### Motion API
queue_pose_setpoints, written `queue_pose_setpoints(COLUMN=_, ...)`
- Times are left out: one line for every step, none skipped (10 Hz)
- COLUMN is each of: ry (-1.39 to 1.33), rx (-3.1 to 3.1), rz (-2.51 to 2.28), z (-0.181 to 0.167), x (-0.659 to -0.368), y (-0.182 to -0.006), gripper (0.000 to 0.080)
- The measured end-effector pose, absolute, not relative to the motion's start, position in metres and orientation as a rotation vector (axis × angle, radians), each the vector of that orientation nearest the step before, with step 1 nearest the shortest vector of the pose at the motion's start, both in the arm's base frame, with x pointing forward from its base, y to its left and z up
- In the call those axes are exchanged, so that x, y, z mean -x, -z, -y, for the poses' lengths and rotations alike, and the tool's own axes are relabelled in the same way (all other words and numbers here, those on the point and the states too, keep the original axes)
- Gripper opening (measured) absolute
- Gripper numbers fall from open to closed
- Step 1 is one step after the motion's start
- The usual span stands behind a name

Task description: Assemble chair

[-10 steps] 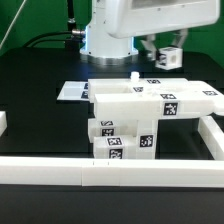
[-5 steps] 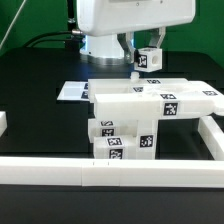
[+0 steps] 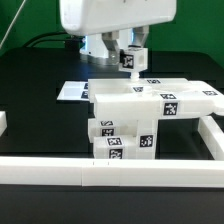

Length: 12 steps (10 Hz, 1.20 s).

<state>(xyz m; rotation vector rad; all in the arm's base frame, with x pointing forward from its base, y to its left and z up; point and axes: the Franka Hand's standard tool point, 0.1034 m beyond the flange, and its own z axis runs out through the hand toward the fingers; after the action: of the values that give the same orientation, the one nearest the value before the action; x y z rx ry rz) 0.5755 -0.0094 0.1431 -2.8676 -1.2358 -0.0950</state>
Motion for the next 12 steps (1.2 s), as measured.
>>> queue_pose_setpoints(ry=0.093, rx=2.859, rz=1.280, z=0.016, x=-0.584, y=-0.145, gripper=0.0285)
queue_pose_setpoints(ry=0.091, rx=2.865, rz=1.264, z=0.014, x=-0.583, y=-0.143, gripper=0.0285)
queue_pose_setpoints(ry=0.088, rx=2.864, rz=1.263, z=0.015, x=-0.582, y=-0.142, gripper=0.0285)
queue_pose_setpoints(ry=0.083, rx=2.866, rz=1.260, z=0.015, x=-0.582, y=-0.142, gripper=0.0285)
queue_pose_setpoints(ry=0.063, rx=2.870, rz=1.268, z=0.014, x=-0.581, y=-0.141, gripper=0.0285)
queue_pose_setpoints(ry=0.076, rx=2.828, rz=1.433, z=0.020, x=-0.585, y=-0.141, gripper=0.0285)
queue_pose_setpoints(ry=0.030, rx=2.820, rz=1.479, z=0.021, x=-0.586, y=-0.142, gripper=0.0285)
queue_pose_setpoints(ry=-0.029, rx=2.825, rz=1.523, z=0.020, x=-0.589, y=-0.146, gripper=0.0285)
queue_pose_setpoints(ry=-0.137, rx=2.862, rz=1.477, z=0.016, x=-0.587, y=-0.145, gripper=0.0285)
queue_pose_setpoints(ry=-0.233, rx=2.872, rz=1.499, z=0.011, x=-0.586, y=-0.143, gripper=0.0285)
queue_pose_setpoints(ry=-0.327, rx=2.879, rz=1.502, z=0.007, x=-0.583, y=-0.141, gripper=0.0285)
queue_pose_setpoints(ry=-0.410, rx=2.878, rz=1.510, z=0.003, x=-0.582, y=-0.139, gripper=0.0285)
